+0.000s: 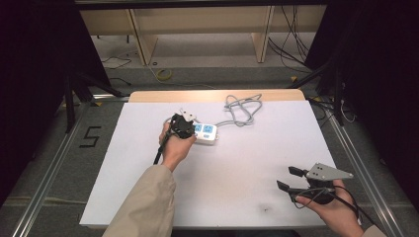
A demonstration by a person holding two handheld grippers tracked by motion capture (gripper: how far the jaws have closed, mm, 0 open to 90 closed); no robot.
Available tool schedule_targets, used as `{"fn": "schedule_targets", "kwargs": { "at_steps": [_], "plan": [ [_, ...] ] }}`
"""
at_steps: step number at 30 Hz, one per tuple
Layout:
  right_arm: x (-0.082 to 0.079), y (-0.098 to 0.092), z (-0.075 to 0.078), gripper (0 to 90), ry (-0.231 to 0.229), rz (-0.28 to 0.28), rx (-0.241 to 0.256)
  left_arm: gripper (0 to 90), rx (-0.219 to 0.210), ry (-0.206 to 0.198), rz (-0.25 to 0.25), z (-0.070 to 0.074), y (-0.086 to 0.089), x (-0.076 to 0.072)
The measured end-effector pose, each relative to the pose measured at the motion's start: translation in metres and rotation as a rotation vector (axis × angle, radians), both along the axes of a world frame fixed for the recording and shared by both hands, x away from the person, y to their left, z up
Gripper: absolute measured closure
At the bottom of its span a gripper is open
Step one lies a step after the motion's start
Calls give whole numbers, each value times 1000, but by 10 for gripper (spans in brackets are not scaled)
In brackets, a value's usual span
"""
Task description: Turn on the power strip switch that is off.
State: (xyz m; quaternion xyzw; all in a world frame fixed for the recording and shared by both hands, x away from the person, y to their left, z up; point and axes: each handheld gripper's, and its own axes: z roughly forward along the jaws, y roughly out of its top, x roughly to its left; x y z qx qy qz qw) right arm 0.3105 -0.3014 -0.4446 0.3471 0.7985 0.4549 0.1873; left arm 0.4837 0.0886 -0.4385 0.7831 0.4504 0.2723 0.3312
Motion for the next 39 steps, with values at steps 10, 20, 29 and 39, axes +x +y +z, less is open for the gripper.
{"fn": "schedule_targets", "kwargs": {
  "at_steps": [10, 20, 29, 39],
  "plan": [
    [0, 0, 0, 335, 3, 1, -1, 897, -2, 22, 0, -4, -1, 4],
    [0, 0, 0, 336, 5, -1, -2, 897, 4, 47, -10, -8, -3, 6],
    [0, 0, 0, 335, 5, 2, -2, 898, 9, 66, -13, -12, -5, 9],
    [1, 0, 0, 336, 5, 4, 0, 898, 9, 74, -11, -12, -8, 11]
  ]
}}
